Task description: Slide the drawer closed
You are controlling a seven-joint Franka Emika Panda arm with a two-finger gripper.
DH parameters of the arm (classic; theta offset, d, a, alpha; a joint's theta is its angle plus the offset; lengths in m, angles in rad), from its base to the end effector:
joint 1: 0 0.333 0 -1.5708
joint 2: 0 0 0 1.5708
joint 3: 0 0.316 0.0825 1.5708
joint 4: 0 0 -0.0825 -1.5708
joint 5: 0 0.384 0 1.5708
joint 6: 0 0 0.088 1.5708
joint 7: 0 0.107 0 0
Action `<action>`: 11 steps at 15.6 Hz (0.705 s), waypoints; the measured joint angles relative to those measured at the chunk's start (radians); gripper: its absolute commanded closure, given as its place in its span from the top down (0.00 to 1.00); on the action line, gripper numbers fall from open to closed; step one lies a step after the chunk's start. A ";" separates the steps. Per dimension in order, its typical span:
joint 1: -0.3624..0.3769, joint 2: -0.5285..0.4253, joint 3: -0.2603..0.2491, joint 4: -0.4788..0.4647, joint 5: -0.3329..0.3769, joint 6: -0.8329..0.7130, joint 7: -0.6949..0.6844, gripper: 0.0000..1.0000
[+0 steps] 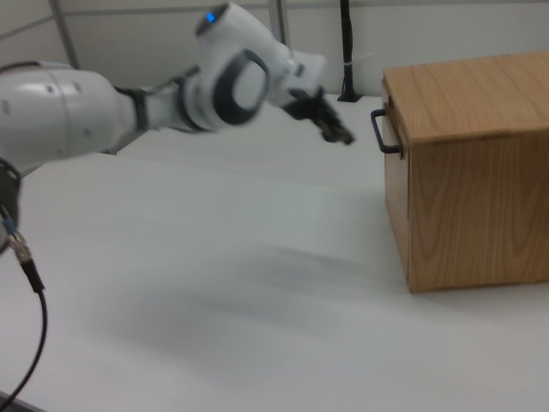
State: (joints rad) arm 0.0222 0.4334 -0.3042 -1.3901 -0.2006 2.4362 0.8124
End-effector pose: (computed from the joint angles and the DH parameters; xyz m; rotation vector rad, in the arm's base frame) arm 0.7129 -0.1590 0.5434 2.5634 -1.2626 1.0095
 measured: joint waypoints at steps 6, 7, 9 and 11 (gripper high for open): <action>0.081 -0.189 0.136 -0.068 0.084 -0.448 -0.299 0.35; 0.089 -0.213 0.145 -0.078 0.110 -0.508 -0.379 0.48; 0.105 -0.264 0.152 -0.102 0.162 -0.622 -0.530 0.84; 0.110 -0.308 0.152 -0.121 0.203 -0.699 -0.627 1.00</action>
State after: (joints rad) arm 0.1318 0.1255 -0.1525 -1.5113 0.0022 1.7377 0.1854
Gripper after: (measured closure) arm 0.529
